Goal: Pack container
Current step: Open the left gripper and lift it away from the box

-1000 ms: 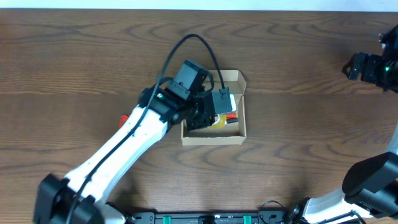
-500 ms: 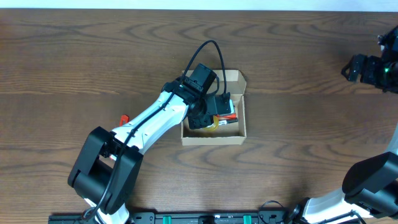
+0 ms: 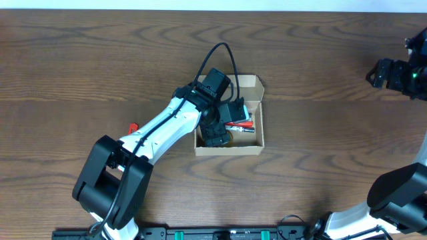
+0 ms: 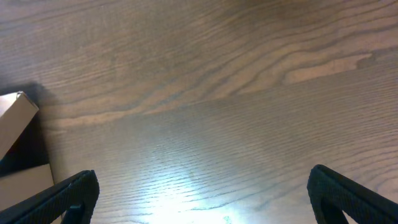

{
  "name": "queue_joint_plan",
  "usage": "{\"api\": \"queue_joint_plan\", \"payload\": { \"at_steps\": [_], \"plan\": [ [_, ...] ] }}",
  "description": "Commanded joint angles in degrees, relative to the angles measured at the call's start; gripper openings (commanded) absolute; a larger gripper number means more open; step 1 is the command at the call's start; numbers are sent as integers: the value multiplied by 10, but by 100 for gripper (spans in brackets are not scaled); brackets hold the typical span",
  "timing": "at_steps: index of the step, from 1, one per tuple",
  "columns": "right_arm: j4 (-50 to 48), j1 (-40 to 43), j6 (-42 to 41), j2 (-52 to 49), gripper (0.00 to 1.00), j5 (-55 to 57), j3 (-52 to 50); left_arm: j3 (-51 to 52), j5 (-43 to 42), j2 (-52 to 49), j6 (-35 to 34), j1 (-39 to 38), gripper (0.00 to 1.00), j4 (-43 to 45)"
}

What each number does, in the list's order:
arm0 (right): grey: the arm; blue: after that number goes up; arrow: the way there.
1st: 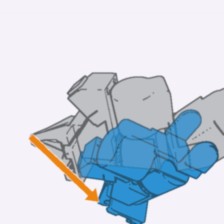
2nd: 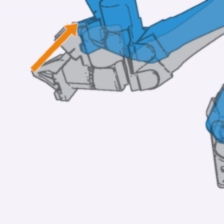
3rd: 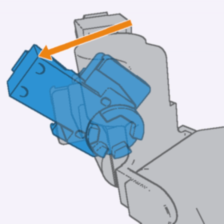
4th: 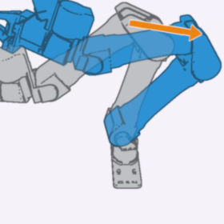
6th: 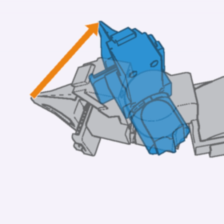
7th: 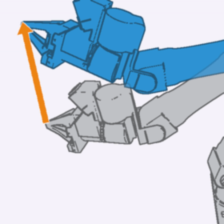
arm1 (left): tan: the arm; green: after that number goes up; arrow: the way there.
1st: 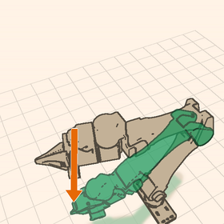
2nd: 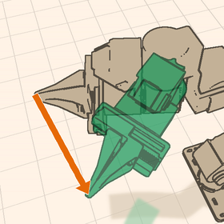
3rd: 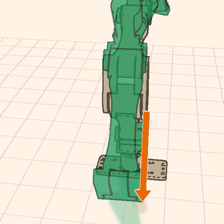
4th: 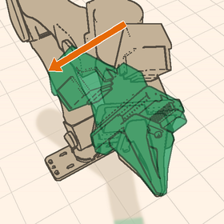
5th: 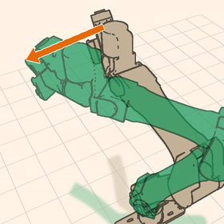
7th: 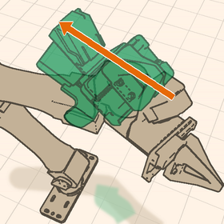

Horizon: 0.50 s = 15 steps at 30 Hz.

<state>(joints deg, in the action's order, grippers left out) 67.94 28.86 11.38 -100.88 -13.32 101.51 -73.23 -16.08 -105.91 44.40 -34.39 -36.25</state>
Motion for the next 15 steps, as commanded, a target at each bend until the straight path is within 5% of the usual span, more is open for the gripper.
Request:
{"api": "queue_joint_plan", "payload": {
  "at_steps": [1,8,12,15],
  "plan": [
    [0,-4,-2,0,99,-6,0,-16,2,37,-47,4,95,-17],
    [-3,-4,-2,0,99,-6,0,-77,31,143,-185,26,95,-130],
    [-3,-4,-2,0,99,-6,0,-110,119,205,-295,72,95,-200],
    [-3,-4,-2,0,99,-6,0,-115,179,246,-310,128,100,-240]
  ]
}}
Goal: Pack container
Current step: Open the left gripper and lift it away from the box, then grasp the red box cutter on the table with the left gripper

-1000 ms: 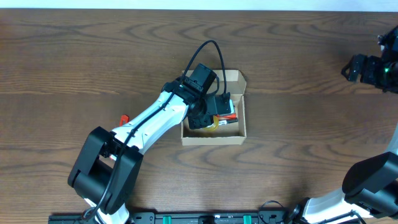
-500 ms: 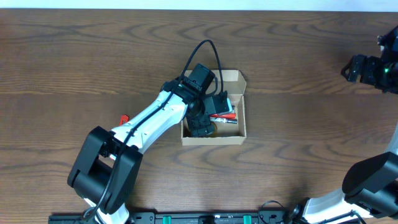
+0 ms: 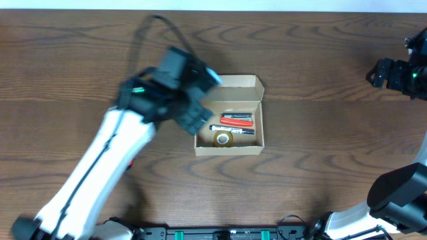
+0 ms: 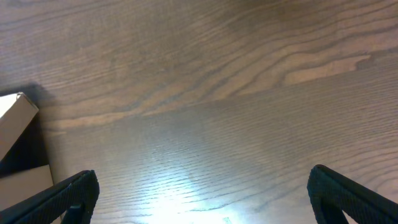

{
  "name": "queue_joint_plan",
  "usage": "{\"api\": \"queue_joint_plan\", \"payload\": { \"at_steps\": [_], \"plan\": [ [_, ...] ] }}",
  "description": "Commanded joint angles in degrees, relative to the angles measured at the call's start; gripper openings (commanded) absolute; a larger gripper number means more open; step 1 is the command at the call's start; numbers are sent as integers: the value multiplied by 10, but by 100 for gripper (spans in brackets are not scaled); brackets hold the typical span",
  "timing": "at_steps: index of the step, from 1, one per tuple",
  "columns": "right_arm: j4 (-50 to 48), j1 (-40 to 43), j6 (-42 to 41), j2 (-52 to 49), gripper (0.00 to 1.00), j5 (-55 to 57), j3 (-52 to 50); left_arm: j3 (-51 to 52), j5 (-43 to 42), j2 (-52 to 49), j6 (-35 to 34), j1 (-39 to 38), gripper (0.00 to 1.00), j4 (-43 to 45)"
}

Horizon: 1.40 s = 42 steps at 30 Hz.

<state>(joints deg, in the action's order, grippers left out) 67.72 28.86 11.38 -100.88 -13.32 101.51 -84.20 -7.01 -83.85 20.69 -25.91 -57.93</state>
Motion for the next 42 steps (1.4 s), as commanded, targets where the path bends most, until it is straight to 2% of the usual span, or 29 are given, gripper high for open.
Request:
{"api": "queue_joint_plan", "payload": {
  "at_steps": [1,4,7,9,11,14,17,22,28,31,42],
  "plan": [
    [-1,-4,-2,0,99,-7,0,-5,118,35,-83,65,92,-36],
    [-1,-4,-2,0,99,-7,0,-4,195,53,-148,148,88,-78],
    [-1,-4,-2,0,99,-7,0,16,162,56,-160,229,94,-92],
    [0,-4,-2,0,99,-7,0,45,119,56,-155,263,98,-79],
    [0,-4,-2,0,99,-7,0,90,114,57,-156,279,98,-53],
    [0,-4,-2,0,99,-7,0,181,112,56,-163,285,97,22],
    [2,-5,-2,0,99,-7,0,245,72,51,-171,285,95,84],
    [5,-5,-2,0,99,-8,0,305,59,24,-164,285,95,144],
    [3,-5,-2,0,99,-20,0,328,52,-41,-151,285,95,191],
    [2,-5,-2,0,99,-20,0,328,28,-71,-130,285,95,196],
    [2,-4,-2,0,99,-20,0,328,27,-137,-119,285,95,206]
  ]
}}
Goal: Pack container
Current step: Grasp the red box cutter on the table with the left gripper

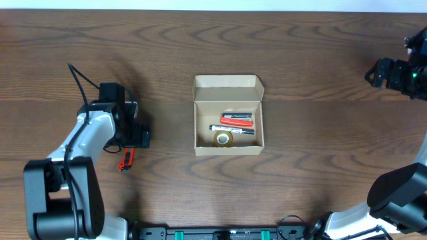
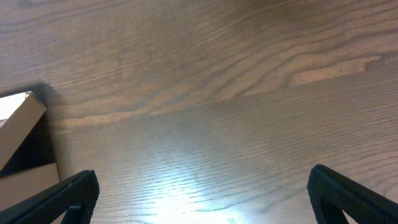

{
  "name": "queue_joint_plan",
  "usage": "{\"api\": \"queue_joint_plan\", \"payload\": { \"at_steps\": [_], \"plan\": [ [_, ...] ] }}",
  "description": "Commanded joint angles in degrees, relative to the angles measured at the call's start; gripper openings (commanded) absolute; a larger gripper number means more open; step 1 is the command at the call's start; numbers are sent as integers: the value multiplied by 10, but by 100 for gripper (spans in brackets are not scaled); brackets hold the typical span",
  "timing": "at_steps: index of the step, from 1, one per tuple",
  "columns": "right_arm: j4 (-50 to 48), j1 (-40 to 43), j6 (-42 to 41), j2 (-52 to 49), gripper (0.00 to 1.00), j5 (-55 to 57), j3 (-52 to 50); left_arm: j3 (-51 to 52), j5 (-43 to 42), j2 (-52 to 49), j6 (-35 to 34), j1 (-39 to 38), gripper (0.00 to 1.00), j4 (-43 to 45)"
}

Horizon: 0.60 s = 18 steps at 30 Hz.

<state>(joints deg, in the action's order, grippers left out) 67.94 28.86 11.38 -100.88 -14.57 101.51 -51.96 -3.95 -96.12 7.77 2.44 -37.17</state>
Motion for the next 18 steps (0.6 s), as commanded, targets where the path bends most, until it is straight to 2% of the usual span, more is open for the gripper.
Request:
{"api": "queue_joint_plan", "payload": {
  "at_steps": [1,8,9,10,12,14,15,18],
  "plan": [
    [0,-4,-2,0,99,-7,0,5,-3,-18,10,2,95,-3],
    [0,-4,-2,0,99,-7,0,13,-4,-39,8,2,100,-5],
    [0,-4,-2,0,99,-7,0,13,-5,-39,7,2,92,-5],
    [0,-4,-2,0,99,-7,0,13,-6,-39,7,2,89,-5],
    [0,-4,-2,0,99,-7,0,13,-6,-39,7,2,76,-5],
    [0,-4,-2,0,99,-7,0,13,-6,-39,-5,2,56,-5],
    [0,-4,-2,0,99,-7,0,13,-6,-39,-10,2,42,-7],
    [0,-4,-2,0,99,-7,0,13,-6,-39,-32,2,28,-5]
  ]
}}
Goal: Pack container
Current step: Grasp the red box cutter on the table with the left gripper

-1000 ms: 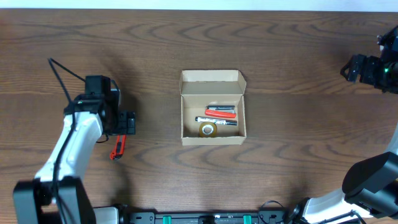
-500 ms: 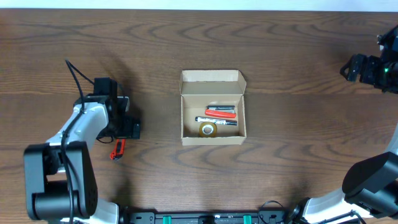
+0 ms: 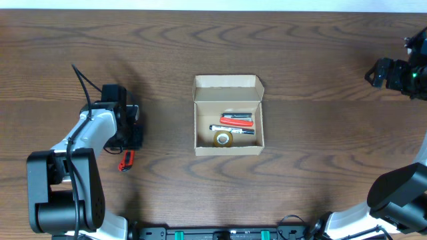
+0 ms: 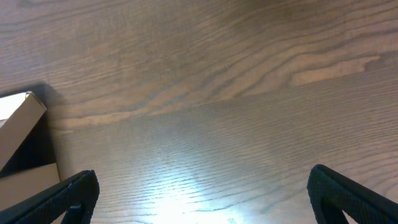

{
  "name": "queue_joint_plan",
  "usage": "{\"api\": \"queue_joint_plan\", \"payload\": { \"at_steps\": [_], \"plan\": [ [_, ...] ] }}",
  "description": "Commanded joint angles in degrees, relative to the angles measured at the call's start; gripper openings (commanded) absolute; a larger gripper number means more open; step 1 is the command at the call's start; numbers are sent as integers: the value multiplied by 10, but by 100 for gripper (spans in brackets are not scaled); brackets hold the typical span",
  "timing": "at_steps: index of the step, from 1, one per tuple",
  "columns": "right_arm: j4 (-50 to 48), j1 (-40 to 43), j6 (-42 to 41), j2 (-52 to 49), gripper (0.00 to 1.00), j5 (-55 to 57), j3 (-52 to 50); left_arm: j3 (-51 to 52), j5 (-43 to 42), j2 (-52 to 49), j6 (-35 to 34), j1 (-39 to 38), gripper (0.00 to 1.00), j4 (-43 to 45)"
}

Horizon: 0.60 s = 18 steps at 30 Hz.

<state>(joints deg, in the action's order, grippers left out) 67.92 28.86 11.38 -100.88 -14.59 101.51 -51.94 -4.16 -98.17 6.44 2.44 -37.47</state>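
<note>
The open cardboard box point(image 3: 227, 82) stands mid-table and holds a red-handled tool point(image 3: 237, 121), a pen point(image 3: 233, 129) and a roll of tape point(image 3: 223, 139). A small red and black item point(image 3: 125, 161) lies on the table far left of the box. My left gripper point(image 3: 134, 136) hovers just above that item, pointing at it; the overhead view does not show how its jaws stand. My right gripper point(image 4: 202, 194) is open over bare wood at the far right point(image 3: 392, 75), nothing between its fingers.
The box's corner point(image 4: 18, 121) shows at the left edge of the right wrist view. Dark wood table point(image 3: 320, 167) surrounds the box on all sides. The left arm's cable point(image 3: 81, 79) loops up behind its wrist.
My left gripper has shifted a little to the left, staying close above the small red item. The box, its contents and the right arm are unchanged.
My left gripper was down inside the box over its contents. Then it was out of the box to the upper left, with the tool, pen and tape lying inside. Later it was far left, by the red item on the table, where it remains.
</note>
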Motion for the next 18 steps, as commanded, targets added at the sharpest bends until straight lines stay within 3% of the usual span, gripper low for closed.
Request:
{"api": "queue_joint_plan", "payload": {
  "at_steps": [1,4,7,18],
  "plan": [
    [0,-4,-2,0,99,-7,0,12,-4,-18,-21,2,24,-2],
    [0,-4,-2,0,99,-7,0,12,-4,-18,-42,2,7,-2],
    [0,-4,-2,0,99,-7,0,12,-14,-18,-67,2,6,-2],
    [-2,-4,-2,0,99,-7,0,-28,-154,-5,-44,-23,6,-16]
  ]
}}
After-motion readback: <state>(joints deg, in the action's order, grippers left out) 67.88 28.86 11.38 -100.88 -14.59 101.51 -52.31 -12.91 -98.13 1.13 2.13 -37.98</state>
